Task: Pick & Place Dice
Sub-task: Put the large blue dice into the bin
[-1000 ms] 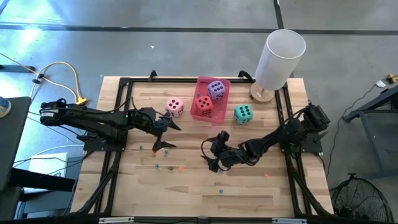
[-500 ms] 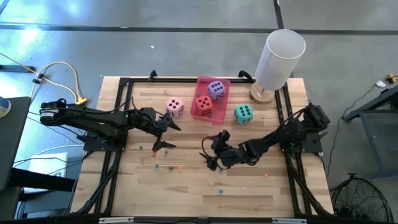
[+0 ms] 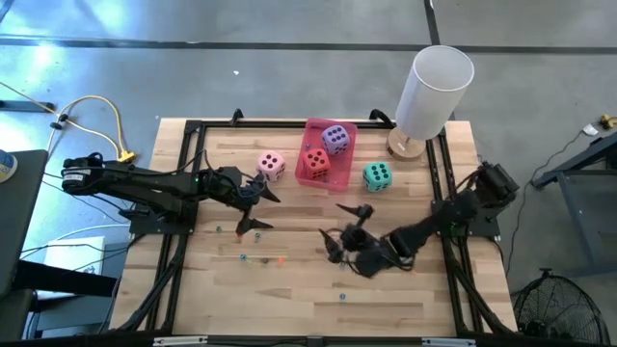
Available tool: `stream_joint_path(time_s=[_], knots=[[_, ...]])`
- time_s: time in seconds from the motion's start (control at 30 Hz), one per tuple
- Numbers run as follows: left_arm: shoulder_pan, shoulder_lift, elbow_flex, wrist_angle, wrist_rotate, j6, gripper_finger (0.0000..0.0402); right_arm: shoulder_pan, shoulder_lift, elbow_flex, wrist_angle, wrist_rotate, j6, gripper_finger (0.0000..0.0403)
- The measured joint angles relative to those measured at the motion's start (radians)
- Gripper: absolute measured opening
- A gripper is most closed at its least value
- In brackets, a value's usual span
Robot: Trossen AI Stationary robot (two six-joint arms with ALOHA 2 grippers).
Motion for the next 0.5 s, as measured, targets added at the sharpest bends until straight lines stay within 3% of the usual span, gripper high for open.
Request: stream_joint_path(time_s=[0.13,0.2,0.3,0.5], knots=[[0.0,0.0,0.0,0.0,0.0,-0.002,0.04,0.082,-0.062,0.0,-0.066,0.066,-0.004,0.04],[0.0,0.0,0.0,0.001,0.0,-0.003,0.04,0.122,-0.106,0.0,-0.113,0.149,0.039,0.04],[0.0,0.0,0.0,0.0,0.0,-0.003,0.04,0.176,-0.171,0.002,-0.2,0.262,0.158,0.04],[0.0,0.0,0.0,-0.001,0.0,-0.003,0.04,0.25,-0.263,0.002,-0.56,0.269,0.519,0.04]])
